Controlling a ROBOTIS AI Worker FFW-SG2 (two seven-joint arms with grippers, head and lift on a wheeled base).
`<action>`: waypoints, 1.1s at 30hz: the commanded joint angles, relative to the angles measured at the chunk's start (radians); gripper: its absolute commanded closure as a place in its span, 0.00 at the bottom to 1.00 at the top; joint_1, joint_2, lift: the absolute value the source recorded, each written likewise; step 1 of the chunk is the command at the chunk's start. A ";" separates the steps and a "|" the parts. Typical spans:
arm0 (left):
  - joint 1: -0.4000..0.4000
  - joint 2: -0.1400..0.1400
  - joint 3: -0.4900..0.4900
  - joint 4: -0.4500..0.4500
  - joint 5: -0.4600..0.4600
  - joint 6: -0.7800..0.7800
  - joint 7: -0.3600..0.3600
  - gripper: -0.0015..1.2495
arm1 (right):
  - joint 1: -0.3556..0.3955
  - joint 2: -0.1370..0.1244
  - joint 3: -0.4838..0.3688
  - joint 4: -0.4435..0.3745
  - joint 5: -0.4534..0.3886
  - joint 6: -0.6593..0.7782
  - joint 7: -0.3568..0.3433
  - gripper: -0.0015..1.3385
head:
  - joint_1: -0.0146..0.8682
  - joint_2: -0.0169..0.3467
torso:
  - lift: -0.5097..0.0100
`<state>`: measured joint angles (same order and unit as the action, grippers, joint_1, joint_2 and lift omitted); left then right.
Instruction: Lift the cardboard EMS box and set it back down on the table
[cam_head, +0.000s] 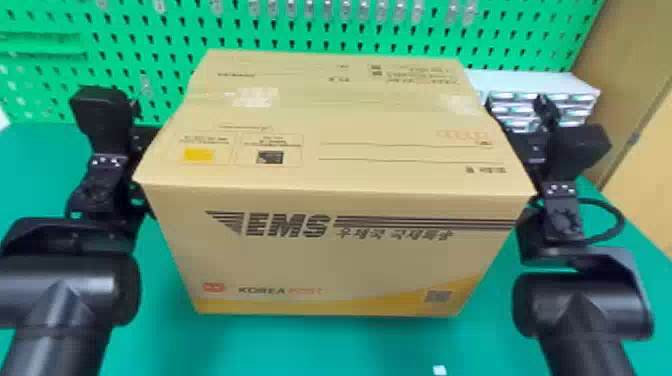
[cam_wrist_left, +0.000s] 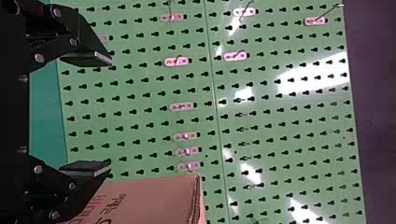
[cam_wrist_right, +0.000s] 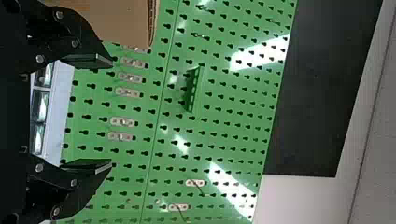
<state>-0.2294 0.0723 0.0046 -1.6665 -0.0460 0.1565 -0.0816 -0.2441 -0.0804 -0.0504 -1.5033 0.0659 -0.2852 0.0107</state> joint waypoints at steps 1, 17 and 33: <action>0.008 0.000 -0.001 0.007 -0.003 0.009 0.000 0.37 | -0.001 0.001 0.001 0.000 0.000 0.000 0.000 0.38 | 0.78 0.01 | 0.79; 0.056 0.001 -0.003 0.033 0.001 -0.003 -0.001 0.37 | 0.032 0.011 -0.003 0.025 0.023 0.001 0.000 0.38 | 0.78 0.01 | 0.79; 0.111 0.001 0.017 0.096 0.003 -0.028 0.000 0.37 | 0.082 0.018 -0.009 0.080 0.025 0.001 0.000 0.38 | 0.78 0.01 | 0.79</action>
<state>-0.1340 0.0726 0.0174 -1.5872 -0.0419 0.1321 -0.0817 -0.1738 -0.0649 -0.0558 -1.4339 0.0906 -0.2836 0.0108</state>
